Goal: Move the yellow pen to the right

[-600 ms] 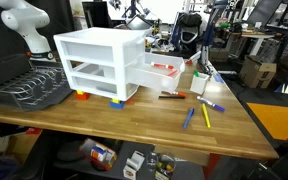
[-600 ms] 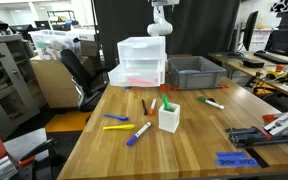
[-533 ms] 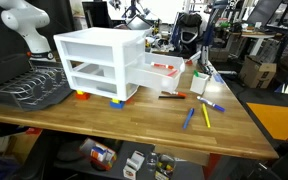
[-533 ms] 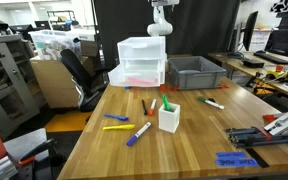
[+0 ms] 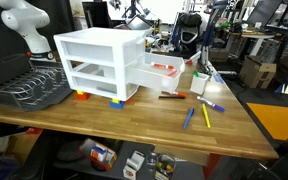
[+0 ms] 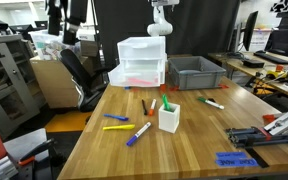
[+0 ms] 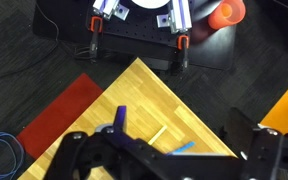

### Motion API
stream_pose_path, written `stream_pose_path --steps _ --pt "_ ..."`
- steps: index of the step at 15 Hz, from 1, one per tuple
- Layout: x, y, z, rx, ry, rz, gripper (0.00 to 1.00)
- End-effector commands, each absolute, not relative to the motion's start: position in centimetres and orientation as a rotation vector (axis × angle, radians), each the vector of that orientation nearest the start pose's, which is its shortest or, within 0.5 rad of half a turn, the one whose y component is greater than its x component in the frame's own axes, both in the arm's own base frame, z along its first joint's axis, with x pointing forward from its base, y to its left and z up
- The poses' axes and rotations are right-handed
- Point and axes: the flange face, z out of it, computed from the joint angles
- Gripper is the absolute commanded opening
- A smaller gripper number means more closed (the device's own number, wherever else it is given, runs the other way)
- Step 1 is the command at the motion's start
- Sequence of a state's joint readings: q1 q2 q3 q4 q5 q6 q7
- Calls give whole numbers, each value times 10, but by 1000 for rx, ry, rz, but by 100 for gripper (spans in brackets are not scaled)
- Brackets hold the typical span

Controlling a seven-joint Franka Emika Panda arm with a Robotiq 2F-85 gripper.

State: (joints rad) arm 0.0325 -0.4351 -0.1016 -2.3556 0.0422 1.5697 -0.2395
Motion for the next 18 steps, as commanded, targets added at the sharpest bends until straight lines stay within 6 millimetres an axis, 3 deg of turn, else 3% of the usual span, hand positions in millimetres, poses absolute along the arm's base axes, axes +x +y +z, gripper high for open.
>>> stream_pose_path --steps 1,3,4,11,14,18 --pt "383 -2 412 -2925 -384 494 100" --pt "383 14 384 -2885 -461 550 100" --pt "383 16 379 -2899 -477 590 100" --pt "386 20 372 -2921 -419 566 100" --pt "395 29 347 -2926 -321 448 100" --pt "407 45 292 -2983 -99 311 100"
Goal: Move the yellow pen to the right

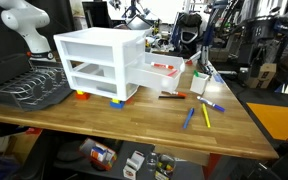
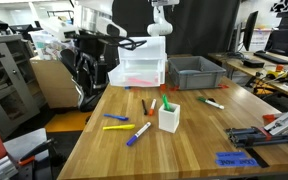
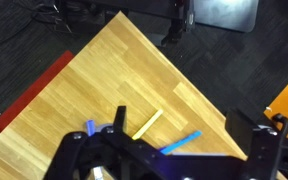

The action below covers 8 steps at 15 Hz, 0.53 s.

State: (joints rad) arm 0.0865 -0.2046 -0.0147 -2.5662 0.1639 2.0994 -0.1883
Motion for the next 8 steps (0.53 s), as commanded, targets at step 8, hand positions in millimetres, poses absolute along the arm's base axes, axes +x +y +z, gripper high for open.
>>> stream_pose_path --steps 8 --pt "419 69 169 -3035 165 382 100"
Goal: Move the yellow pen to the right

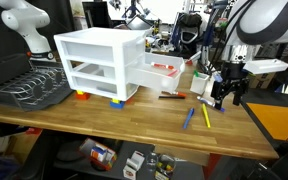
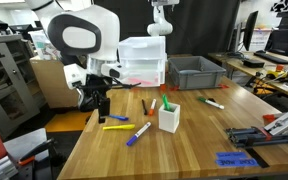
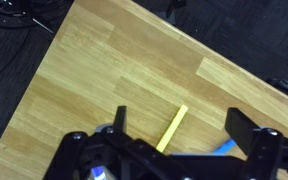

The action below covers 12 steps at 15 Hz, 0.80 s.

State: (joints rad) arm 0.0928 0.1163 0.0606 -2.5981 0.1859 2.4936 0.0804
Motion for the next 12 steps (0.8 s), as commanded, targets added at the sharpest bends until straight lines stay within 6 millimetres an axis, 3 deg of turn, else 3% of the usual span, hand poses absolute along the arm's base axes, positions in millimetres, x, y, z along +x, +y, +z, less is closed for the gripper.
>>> stream_pose_path --steps 1,2,4,7,12 --pt "419 70 156 -3023 173 414 100" --pt "411 67 170 -3041 142 402 100" --pt "415 69 153 -3036 149 431 100" --pt "420 70 154 -3035 151 419 100" --pt "429 61 130 -3003 251 428 100"
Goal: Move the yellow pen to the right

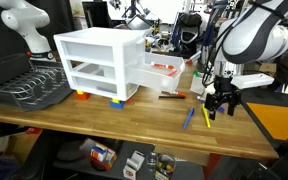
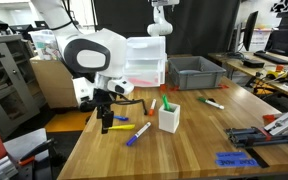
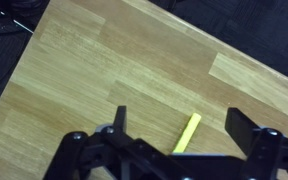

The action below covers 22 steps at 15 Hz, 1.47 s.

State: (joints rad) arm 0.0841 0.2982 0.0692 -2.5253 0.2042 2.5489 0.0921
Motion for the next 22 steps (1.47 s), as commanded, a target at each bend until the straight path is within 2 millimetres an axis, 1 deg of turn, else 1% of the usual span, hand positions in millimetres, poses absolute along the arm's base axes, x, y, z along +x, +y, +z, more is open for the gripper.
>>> stream_pose_path --steps 1,5,7,12,13,14,15,19,22 --pt "432 61 125 -2996 272 420 100" --pt "447 61 111 -3015 342 335 100" --pt "452 62 110 -3028 376 296 100" --pt "453 72 111 -3070 446 247 100" --pt "453 72 110 -3087 463 244 90" --pt "453 72 109 -3103 482 237 76" --pt "454 71 110 -3117 503 224 66" --pt "455 72 112 -3148 557 195 38" --pt "456 82 112 -3148 552 192 18"
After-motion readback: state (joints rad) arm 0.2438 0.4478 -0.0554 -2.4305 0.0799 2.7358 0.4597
